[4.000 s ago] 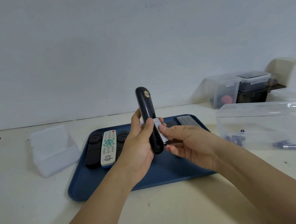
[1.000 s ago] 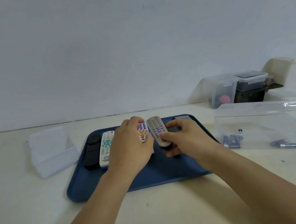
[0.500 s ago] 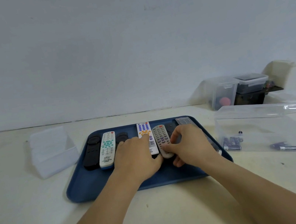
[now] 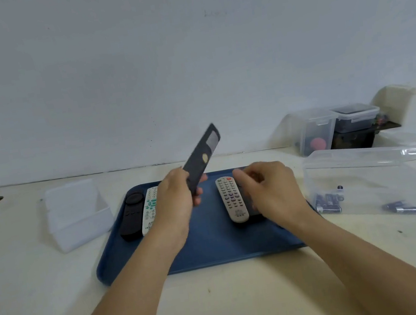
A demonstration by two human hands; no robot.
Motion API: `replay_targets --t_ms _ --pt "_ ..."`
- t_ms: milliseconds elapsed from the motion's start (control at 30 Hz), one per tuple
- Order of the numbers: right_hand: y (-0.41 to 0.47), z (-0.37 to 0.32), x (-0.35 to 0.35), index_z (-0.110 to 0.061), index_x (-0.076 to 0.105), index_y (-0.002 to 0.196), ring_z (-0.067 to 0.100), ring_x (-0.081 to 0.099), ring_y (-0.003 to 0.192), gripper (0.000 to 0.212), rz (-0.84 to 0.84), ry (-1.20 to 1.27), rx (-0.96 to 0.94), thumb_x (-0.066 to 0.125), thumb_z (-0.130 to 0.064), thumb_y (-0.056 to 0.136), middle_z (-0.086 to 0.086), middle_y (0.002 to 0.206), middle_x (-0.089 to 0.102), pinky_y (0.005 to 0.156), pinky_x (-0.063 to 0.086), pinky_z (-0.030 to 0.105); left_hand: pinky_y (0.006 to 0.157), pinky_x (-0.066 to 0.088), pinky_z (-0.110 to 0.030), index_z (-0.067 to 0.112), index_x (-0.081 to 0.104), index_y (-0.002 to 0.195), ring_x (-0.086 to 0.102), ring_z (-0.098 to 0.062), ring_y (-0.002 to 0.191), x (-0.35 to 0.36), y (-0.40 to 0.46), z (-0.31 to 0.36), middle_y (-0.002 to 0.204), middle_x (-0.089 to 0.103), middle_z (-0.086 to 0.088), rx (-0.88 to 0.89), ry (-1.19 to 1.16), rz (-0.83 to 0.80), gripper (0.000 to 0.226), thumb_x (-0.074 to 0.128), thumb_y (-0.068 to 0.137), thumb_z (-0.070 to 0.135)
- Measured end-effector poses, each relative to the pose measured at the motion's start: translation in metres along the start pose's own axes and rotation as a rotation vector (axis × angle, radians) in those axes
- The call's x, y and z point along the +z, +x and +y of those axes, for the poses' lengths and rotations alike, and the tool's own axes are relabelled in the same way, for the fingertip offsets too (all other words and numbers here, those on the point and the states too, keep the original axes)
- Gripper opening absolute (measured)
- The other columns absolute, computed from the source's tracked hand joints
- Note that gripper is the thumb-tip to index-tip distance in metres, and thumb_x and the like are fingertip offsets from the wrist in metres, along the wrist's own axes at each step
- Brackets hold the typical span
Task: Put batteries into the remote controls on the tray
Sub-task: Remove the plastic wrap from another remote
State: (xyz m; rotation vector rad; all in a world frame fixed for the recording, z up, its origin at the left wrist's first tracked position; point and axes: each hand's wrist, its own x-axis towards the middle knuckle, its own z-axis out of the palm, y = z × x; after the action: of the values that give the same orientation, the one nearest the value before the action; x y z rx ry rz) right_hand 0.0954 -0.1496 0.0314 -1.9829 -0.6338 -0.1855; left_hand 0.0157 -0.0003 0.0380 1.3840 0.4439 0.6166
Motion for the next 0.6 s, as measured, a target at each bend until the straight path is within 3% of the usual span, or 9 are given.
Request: replay_targets --t_ms 67,100,167,233,333,433,533,600 --pt "0.004 -0.010 -0.006 -0.014 0.070 0.093 0.012 0.061 0.059 0.034 -0.065 0.494 0.198 0.063 -0.047 0.093 0.001 0.080 0.070 0.051 0.050 0.028 0.049 0.037 -0.022 0.001 0.062 0.120 0.045 -0.014 0.057 -0.004 -0.002 0.008 0.110 0.072 -0.027 -0.129 -0.398 -0.214 0.039 0.034 0.102 0.020" --pt "0.006 -0.014 -0.009 -0.014 0.069 0.099 0.015 0.063 0.066 0.037 -0.105 0.693 0.289 0.064 -0.050 0.091 0.003 0.089 0.071 0.053 0.050 0.028 0.047 0.035 -0.020 0.001 0.062 0.123 0.043 -0.012 0.055 -0.006 -0.004 0.009 0.110 0.071 -0.029 -0.163 -0.443 -0.297 0.039 0.036 0.102 0.022" --pt "0.010 -0.016 -0.017 -0.015 0.068 0.104 0.014 0.065 0.066 0.037 -0.120 0.908 0.353 0.066 -0.049 0.089 0.003 0.095 0.073 0.054 0.050 0.027 0.042 0.032 -0.017 0.002 0.064 0.119 0.041 -0.011 0.049 -0.007 -0.007 0.010 0.103 0.071 -0.029 -0.185 -0.359 -0.379 0.035 0.049 0.099 0.026" --pt "0.012 -0.013 -0.025 -0.018 0.068 0.094 0.011 0.062 0.057 0.019 -0.086 1.036 0.310 0.070 -0.036 0.090 0.000 0.082 0.071 0.048 0.047 0.022 0.039 0.030 -0.017 0.005 0.065 0.112 0.038 -0.010 0.045 -0.005 -0.006 0.007 0.095 0.073 -0.027 -0.170 -0.224 -0.339 0.035 0.065 0.088 0.030" --pt "0.010 -0.010 -0.028 -0.013 0.069 0.088 0.013 0.061 0.054 0.008 -0.064 0.958 0.270 0.073 -0.019 0.089 0.002 0.074 0.069 0.043 0.046 0.019 0.039 0.032 -0.017 0.008 0.067 0.102 0.040 -0.009 0.048 -0.004 -0.002 0.003 0.080 0.072 -0.013 -0.093 -0.214 -0.143 0.027 0.077 0.082 0.024" --pt "0.002 -0.012 -0.019 0.002 0.070 0.094 0.023 0.068 0.062 0.017 -0.251 0.806 0.324 0.073 -0.014 0.088 0.013 0.080 0.070 0.049 0.054 0.023 0.049 0.040 -0.018 0.014 0.068 0.079 0.043 -0.007 0.054 -0.008 0.004 -0.001 0.066 0.063 0.003 -0.003 -0.310 0.048 0.014 0.081 0.081 0.019" --pt "-0.010 -0.016 -0.011 0.010 0.069 0.101 0.024 0.072 0.068 0.032 -0.552 0.667 0.366 0.070 -0.020 0.091 0.020 0.084 0.072 0.056 0.060 0.027 0.079 0.054 -0.031 0.013 0.072 0.087 0.061 -0.014 0.075 -0.009 0.005 -0.003 0.079 0.069 -0.001 0.044 -0.298 0.021 0.011 0.074 0.089 0.023" --pt "-0.015 -0.017 -0.010 0.011 0.069 0.103 0.024 0.072 0.070 0.041 -0.693 0.527 0.327 0.070 -0.028 0.092 0.021 0.086 0.075 0.058 0.061 0.028 0.083 0.056 -0.039 0.010 0.070 0.097 0.067 -0.020 0.081 -0.005 0.001 -0.003 0.084 0.073 -0.006 0.006 -0.240 -0.049 0.019 0.065 0.097 0.028"
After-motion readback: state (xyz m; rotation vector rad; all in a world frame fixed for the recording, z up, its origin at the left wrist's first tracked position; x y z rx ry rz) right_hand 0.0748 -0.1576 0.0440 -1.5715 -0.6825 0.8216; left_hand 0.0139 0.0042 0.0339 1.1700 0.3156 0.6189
